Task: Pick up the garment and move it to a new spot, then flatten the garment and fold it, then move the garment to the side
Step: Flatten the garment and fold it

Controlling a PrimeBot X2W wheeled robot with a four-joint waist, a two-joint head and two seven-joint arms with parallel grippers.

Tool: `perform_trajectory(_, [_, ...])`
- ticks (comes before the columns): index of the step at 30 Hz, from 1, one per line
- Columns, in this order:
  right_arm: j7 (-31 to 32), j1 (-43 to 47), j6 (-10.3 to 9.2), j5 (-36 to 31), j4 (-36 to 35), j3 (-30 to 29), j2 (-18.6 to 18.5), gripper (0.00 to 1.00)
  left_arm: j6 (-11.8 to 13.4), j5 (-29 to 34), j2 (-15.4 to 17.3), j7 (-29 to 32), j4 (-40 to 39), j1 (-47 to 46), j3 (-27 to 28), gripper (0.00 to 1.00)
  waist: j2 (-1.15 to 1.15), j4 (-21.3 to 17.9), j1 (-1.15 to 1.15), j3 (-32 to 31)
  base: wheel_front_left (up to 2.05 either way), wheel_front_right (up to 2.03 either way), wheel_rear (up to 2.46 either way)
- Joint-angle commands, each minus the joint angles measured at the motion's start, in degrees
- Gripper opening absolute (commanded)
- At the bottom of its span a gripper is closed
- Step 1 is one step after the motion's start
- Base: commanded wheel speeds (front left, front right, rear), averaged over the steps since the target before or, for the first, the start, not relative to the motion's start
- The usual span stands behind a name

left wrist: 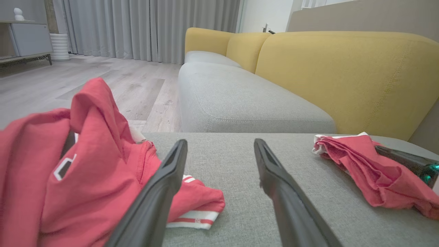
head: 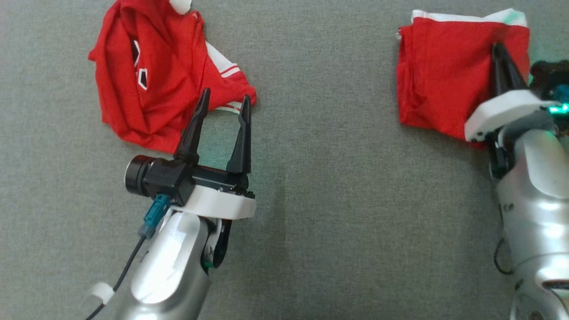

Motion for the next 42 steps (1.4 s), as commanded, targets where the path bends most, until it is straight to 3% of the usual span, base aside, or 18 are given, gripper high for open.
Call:
perform_trajectory(1, [-1.5, -2.8, -0.04, -0.5, -1.8, 1.8, 1.9, 0.00, 0.4, -0.3, 0.5, -0.3, -1.5, -1.6, 1.7, 1.00, 0.00, 0.0, -0.01, -0.5, 0.00, 0.00, 0.00])
perform_trajectory(9, [-2.5, -5.5, -0.04, -0.1, -2.4, 6.0, 4.7, 0.00, 0.5, -0.5, 0.5, -0.3, -1.7, -1.3, 1.5, 1.00, 0.00, 0.4, -0.01, -1.1, 0.00, 0.00, 0.00])
perform_trajectory(18, [1.3, -5.9, -0.04, 0.3, 11.4, 8.7, 4.9, 0.00, 0.9, -1.3, 0.5, -0.3, -1.8, -1.7, 0.1, 1.00, 0.00, 2.1, -0.01, -0.8, 0.00, 0.00, 0.00])
perform_trajectory(23, [-1.2, -6.3, -0.04, 3.2, 12.5, 10.7, 4.9, 0.00, 1.0, -1.0, 0.5, -0.3, -1.1, -1.0, 1.2, 1.00, 0.00, 1.2, -0.01, -2.3, 0.00, 0.00, 0.00])
perform_trajectory(30, [-2.5, -4.1, -0.04, 5.6, 3.6, 8.8, 4.9, 0.00, 0.6, -0.5, 0.5, -0.3, -1.3, 0.0, 3.0, 1.00, 0.00, -1.8, -0.01, -5.6, 0.00, 0.00, 0.00])
perform_trajectory(42, [-2.6, 15.4, -0.04, 6.2, -19.9, 3.3, 4.9, 0.00, 0.2, -0.6, 0.5, -0.3, -1.0, 3.8, 4.5, 1.00, 0.00, -6.7, -0.01, -11.8, 0.00, 0.00, 0.00])
